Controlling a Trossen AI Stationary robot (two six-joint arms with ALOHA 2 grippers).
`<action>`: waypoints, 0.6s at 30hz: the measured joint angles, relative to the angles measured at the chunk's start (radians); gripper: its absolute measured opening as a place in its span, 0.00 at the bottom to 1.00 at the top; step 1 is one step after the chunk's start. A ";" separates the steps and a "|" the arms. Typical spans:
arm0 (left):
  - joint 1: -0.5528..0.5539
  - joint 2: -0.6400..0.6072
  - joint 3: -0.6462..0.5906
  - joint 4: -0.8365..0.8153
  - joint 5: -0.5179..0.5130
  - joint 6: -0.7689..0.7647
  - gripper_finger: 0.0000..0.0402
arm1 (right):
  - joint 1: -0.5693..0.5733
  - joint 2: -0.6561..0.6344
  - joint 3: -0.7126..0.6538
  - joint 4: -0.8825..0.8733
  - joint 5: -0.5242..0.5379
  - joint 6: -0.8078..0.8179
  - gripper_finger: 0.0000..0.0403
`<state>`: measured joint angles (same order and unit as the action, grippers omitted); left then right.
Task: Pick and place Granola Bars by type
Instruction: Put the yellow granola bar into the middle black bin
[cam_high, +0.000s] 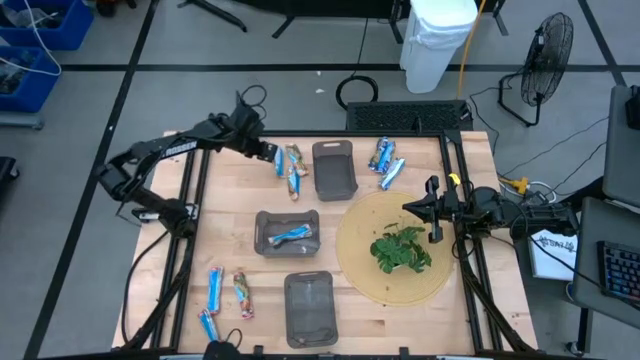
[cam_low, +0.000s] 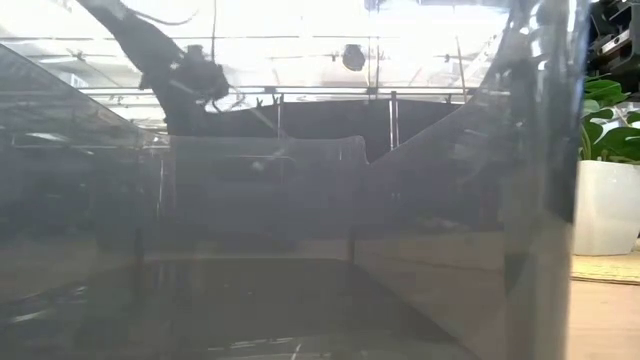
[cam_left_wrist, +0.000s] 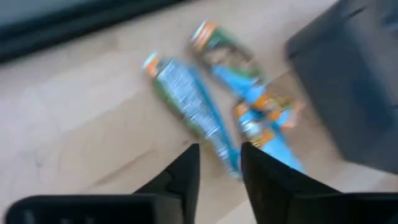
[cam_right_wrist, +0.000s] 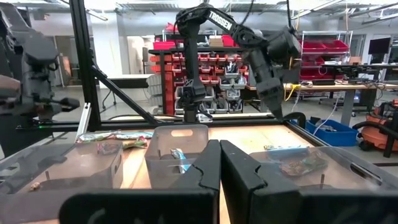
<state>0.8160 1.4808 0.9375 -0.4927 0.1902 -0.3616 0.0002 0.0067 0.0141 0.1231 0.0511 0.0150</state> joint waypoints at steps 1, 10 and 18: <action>0.000 0.015 0.000 -0.005 -0.002 -0.008 0.34 | 0.000 0.000 0.000 0.000 0.000 0.000 0.00; 0.008 0.150 0.000 -0.006 -0.015 -0.063 0.44 | 0.000 0.000 0.000 0.000 0.000 0.000 0.00; -0.003 0.235 0.000 0.074 0.047 -0.096 0.44 | 0.000 0.000 0.000 0.000 0.000 0.000 0.00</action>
<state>0.8129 1.7154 0.9375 -0.4185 0.2376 -0.4579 -0.0001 0.0067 0.0140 0.1230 0.0513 0.0147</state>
